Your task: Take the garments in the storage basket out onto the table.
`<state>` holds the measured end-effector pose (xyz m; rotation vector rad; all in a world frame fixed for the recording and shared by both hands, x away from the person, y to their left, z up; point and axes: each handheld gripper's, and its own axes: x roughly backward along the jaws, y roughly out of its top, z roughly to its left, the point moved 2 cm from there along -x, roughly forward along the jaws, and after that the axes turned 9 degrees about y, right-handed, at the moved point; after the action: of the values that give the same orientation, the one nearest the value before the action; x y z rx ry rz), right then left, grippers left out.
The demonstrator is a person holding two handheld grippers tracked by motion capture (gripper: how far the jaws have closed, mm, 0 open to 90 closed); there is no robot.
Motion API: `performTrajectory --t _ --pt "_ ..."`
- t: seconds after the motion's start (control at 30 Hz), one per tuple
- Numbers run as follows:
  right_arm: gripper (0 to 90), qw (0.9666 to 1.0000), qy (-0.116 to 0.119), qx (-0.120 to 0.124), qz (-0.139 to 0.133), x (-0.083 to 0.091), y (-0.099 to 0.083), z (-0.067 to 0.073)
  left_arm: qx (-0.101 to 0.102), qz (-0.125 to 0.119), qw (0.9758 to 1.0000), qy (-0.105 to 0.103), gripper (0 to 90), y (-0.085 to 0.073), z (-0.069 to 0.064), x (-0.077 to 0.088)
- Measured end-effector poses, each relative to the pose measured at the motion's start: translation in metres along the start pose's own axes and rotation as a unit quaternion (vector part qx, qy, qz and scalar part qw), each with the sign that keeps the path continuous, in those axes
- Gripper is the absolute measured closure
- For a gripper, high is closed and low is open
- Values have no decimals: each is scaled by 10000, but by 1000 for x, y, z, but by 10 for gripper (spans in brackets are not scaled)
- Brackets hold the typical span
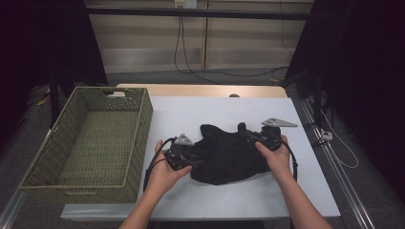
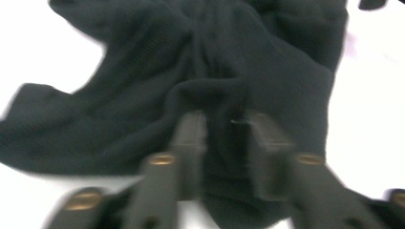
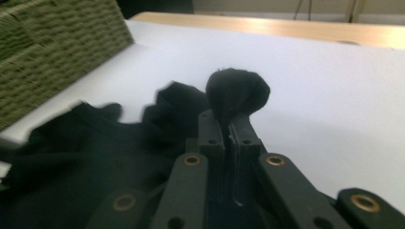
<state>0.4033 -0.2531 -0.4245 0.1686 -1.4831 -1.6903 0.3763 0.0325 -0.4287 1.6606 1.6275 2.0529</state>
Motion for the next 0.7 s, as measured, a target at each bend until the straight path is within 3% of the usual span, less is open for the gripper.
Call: performTrajectory --t 0.07,0.17,0.2,0.4,0.43,0.5,0.7 --pt "859 9998 143 111 -5 -5 6 12 -15 -78 10000 41 420 3 3 4" --pt "860 9984 372 430 34 -13 12 34 127 -214 9997 77 323 6 6 4" --pt "859 9977 442 509 96 -15 13 41 55 -238 9996 132 291 6 7 5" --pt "835 9941 840 612 323 -29 2 63 168 -270 9989 340 223 6 15 6" --pt "761 9935 886 613 372 -31 -1 65 207 -273 9988 362 221 6 16 6" --pt "506 9937 788 645 460 -32 -4 68 229 -306 9985 393 218 6 18 5" --pt "310 9978 517 412 72 -11 8 52 300 -316 9982 415 194 8 19 5"
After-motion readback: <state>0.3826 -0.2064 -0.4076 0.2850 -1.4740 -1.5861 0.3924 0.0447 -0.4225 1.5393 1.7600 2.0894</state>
